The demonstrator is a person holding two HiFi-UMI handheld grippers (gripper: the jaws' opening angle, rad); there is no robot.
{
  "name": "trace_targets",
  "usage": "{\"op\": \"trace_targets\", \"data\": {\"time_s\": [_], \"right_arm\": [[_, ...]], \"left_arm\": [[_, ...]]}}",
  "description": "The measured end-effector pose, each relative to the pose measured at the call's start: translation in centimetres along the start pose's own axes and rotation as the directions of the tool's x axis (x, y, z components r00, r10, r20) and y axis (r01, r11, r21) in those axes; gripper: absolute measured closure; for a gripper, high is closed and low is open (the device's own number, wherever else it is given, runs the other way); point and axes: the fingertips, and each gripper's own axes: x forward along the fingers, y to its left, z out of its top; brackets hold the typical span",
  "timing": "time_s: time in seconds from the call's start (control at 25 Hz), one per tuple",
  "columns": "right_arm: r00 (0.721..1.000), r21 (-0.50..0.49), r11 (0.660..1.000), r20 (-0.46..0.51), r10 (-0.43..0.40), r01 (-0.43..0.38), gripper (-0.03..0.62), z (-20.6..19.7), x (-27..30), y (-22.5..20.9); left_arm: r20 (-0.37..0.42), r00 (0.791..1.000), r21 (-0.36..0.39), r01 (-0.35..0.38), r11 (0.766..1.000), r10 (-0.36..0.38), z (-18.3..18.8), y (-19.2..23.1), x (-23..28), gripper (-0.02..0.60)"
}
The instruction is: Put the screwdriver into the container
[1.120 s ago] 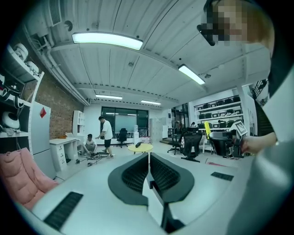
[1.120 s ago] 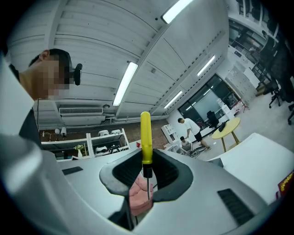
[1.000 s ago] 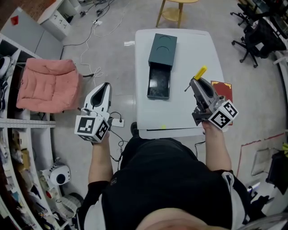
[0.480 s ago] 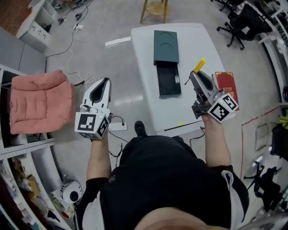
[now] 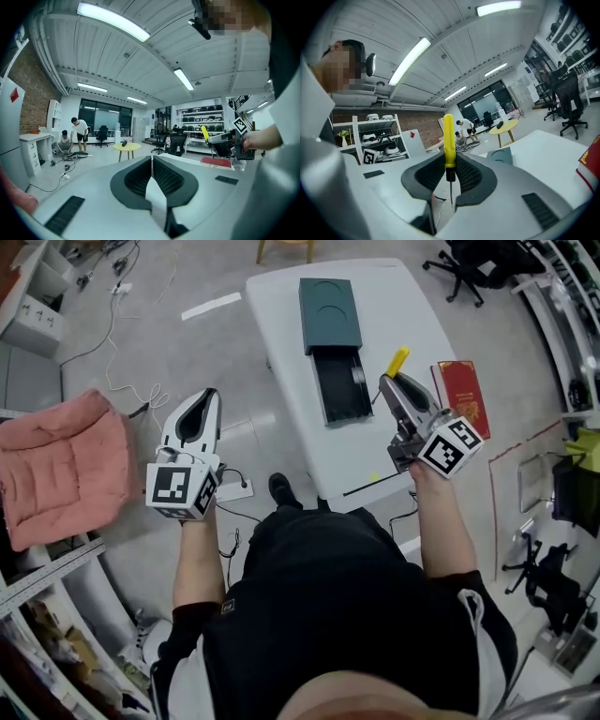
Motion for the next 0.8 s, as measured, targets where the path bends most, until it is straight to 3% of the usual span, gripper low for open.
{"op": "trace_targets", "data": {"time_s": [0.24,0.52,0.68,0.8], "right_arm": [[0.994,0.003,0.999,-0.100,-0.039,0.040,0.511,-2.3,1.4,-3.2],[0.967,-0.009,0.998,-0.245,-0.069,0.068,0.511,-5.4,3.9,-6.3],[0.938,-0.035,0.996,-0.336,-0.084,0.077,0.510,-7.9,5.4,-8.1],[0.900,-0.083,0.993,-0.422,-0.109,0.082,0.511,-10.2,6.2,-9.4]], "left_arm": [[-0.016,0.999,0.003,0.028,1.000,-0.028,-0.5,-1.1,3.2,0.555],[-0.032,0.999,0.005,0.034,0.999,-0.034,-1.3,-1.7,5.4,0.555],[-0.047,0.998,-0.004,0.033,0.999,-0.034,-2.4,-1.7,6.0,0.555],[-0.055,0.998,-0.016,0.031,0.999,-0.031,-3.1,-1.7,6.1,0.555]]}}
